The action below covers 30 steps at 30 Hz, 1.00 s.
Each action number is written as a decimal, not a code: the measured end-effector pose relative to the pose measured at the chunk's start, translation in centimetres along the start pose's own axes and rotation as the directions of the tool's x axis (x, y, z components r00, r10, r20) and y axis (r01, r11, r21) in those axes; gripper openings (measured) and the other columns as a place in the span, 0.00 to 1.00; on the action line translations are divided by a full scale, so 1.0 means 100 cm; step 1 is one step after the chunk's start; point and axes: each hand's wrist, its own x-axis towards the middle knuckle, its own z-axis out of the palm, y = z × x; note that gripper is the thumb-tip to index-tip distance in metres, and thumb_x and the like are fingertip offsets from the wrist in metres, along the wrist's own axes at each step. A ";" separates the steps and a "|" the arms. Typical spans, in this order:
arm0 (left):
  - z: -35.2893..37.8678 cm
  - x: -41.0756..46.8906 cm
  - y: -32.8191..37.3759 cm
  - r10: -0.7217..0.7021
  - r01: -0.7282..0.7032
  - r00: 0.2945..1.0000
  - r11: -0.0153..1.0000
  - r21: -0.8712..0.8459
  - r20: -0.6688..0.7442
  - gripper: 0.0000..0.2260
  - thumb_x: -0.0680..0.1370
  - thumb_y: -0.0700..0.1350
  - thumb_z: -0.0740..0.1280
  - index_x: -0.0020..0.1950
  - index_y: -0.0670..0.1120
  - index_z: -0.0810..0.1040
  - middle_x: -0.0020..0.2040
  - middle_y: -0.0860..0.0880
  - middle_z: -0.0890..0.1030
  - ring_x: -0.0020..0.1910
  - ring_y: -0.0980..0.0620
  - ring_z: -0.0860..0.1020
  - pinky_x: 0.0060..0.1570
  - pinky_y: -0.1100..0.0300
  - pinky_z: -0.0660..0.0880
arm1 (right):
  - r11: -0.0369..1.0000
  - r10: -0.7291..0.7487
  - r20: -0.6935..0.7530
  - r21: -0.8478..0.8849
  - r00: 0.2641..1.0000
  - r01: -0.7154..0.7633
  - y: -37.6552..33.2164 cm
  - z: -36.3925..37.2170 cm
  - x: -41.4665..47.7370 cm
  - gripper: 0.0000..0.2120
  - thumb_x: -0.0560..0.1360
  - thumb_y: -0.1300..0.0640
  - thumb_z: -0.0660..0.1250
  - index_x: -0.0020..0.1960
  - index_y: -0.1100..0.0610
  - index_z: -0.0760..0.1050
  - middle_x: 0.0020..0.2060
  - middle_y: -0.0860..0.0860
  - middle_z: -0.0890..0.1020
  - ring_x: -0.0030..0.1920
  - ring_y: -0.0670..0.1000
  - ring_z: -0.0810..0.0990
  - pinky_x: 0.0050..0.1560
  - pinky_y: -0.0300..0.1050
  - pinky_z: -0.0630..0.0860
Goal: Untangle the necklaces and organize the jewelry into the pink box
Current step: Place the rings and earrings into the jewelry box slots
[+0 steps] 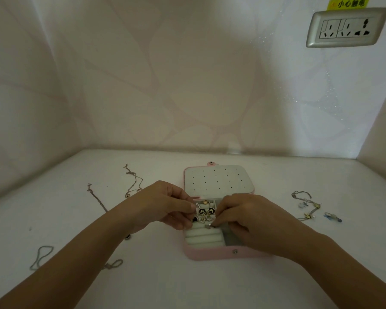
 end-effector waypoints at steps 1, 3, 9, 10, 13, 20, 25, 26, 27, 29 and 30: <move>0.000 0.000 -0.001 0.003 -0.003 1.000 1.000 0.010 0.002 0.03 0.75 0.36 0.68 0.42 0.40 0.81 0.37 0.44 0.83 0.33 0.52 0.82 0.32 0.64 0.77 | 1.000 0.008 0.012 0.008 1.000 -0.008 -0.001 0.000 0.000 0.16 0.74 0.55 0.58 0.50 0.46 0.83 0.46 0.42 0.82 0.44 0.43 0.79 0.43 0.40 0.76; 0.001 0.002 -0.002 0.019 -0.019 1.000 0.998 0.055 0.004 0.03 0.75 0.37 0.69 0.41 0.42 0.81 0.36 0.47 0.83 0.33 0.54 0.81 0.30 0.65 0.75 | 1.000 0.022 0.037 0.004 0.999 -0.022 -0.001 0.000 0.001 0.13 0.75 0.51 0.59 0.52 0.46 0.82 0.47 0.41 0.80 0.47 0.43 0.78 0.46 0.44 0.77; 0.006 0.003 -0.005 0.094 -0.096 0.995 0.974 0.203 0.021 0.01 0.73 0.39 0.72 0.44 0.43 0.83 0.39 0.44 0.82 0.29 0.59 0.73 0.27 0.67 0.67 | 1.000 0.011 0.071 0.000 0.997 -0.011 -0.001 -0.001 0.002 0.18 0.75 0.44 0.56 0.51 0.47 0.83 0.47 0.41 0.81 0.45 0.43 0.79 0.46 0.46 0.78; 0.007 0.002 -0.005 0.096 -0.100 0.995 0.970 0.221 0.028 0.01 0.73 0.40 0.72 0.43 0.43 0.83 0.41 0.41 0.82 0.29 0.59 0.72 0.26 0.67 0.66 | 1.000 -0.001 0.067 -0.007 0.998 0.002 -0.001 -0.001 0.001 0.18 0.75 0.44 0.55 0.51 0.47 0.83 0.47 0.41 0.81 0.44 0.43 0.79 0.45 0.45 0.78; 0.008 0.001 -0.006 0.105 -0.114 0.993 0.965 0.238 0.049 0.00 0.73 0.40 0.72 0.42 0.45 0.83 0.47 0.34 0.81 0.28 0.58 0.70 0.26 0.67 0.64 | 0.999 -0.032 0.056 -0.032 0.998 0.034 -0.001 -0.001 0.001 0.17 0.76 0.46 0.56 0.50 0.47 0.83 0.46 0.42 0.81 0.43 0.44 0.80 0.42 0.46 0.79; 0.007 0.000 -0.003 0.109 -0.122 0.992 0.956 0.267 0.065 0.03 0.74 0.39 0.71 0.40 0.46 0.81 0.32 0.53 0.82 0.26 0.60 0.70 0.25 0.69 0.64 | 0.999 -0.033 0.072 -0.021 0.997 0.035 0.000 0.001 0.003 0.18 0.75 0.45 0.52 0.51 0.47 0.79 0.48 0.42 0.80 0.46 0.47 0.79 0.43 0.50 0.77; 0.007 0.001 -0.004 0.093 -0.099 0.995 0.964 0.247 0.037 0.03 0.75 0.38 0.69 0.42 0.44 0.80 0.32 0.55 0.82 0.26 0.60 0.69 0.26 0.68 0.64 | 0.996 -0.080 0.030 -0.046 0.996 0.081 0.001 0.003 0.003 0.13 0.75 0.49 0.56 0.50 0.46 0.79 0.46 0.41 0.79 0.43 0.46 0.79 0.39 0.50 0.78; 0.007 0.002 -0.004 0.086 -0.090 0.996 0.969 0.232 0.024 0.03 0.75 0.38 0.70 0.42 0.44 0.80 0.30 0.55 0.80 0.25 0.60 0.69 0.25 0.68 0.64 | 0.995 -0.086 0.025 -0.053 0.996 0.088 0.000 0.003 0.002 0.12 0.75 0.49 0.57 0.49 0.46 0.79 0.45 0.41 0.79 0.42 0.47 0.79 0.38 0.50 0.78; 0.007 0.002 -0.005 0.080 -0.079 0.997 0.972 0.220 0.006 0.03 0.75 0.38 0.70 0.42 0.44 0.81 0.28 0.55 0.78 0.24 0.60 0.67 0.25 0.68 0.63 | 0.994 -0.088 0.025 -0.057 0.996 0.089 0.000 0.003 0.002 0.13 0.75 0.49 0.56 0.49 0.46 0.79 0.45 0.42 0.79 0.42 0.47 0.79 0.37 0.51 0.78; 0.008 0.002 -0.004 0.074 -0.065 0.997 0.973 0.223 -0.032 0.03 0.74 0.39 0.71 0.41 0.44 0.82 0.25 0.56 0.74 0.23 0.59 0.65 0.24 0.68 0.61 | 0.993 -0.092 0.026 -0.072 0.995 0.093 -0.001 0.004 0.002 0.13 0.75 0.49 0.55 0.49 0.46 0.79 0.45 0.42 0.79 0.42 0.48 0.79 0.37 0.52 0.77; 0.008 0.002 -0.004 0.073 -0.060 0.996 0.971 0.232 -0.047 0.02 0.74 0.39 0.71 0.41 0.45 0.82 0.25 0.57 0.73 0.23 0.59 0.64 0.24 0.68 0.61 | 0.992 -0.099 0.025 -0.082 0.995 0.101 -0.002 0.004 0.002 0.13 0.75 0.49 0.55 0.49 0.46 0.78 0.44 0.42 0.79 0.41 0.48 0.79 0.36 0.52 0.77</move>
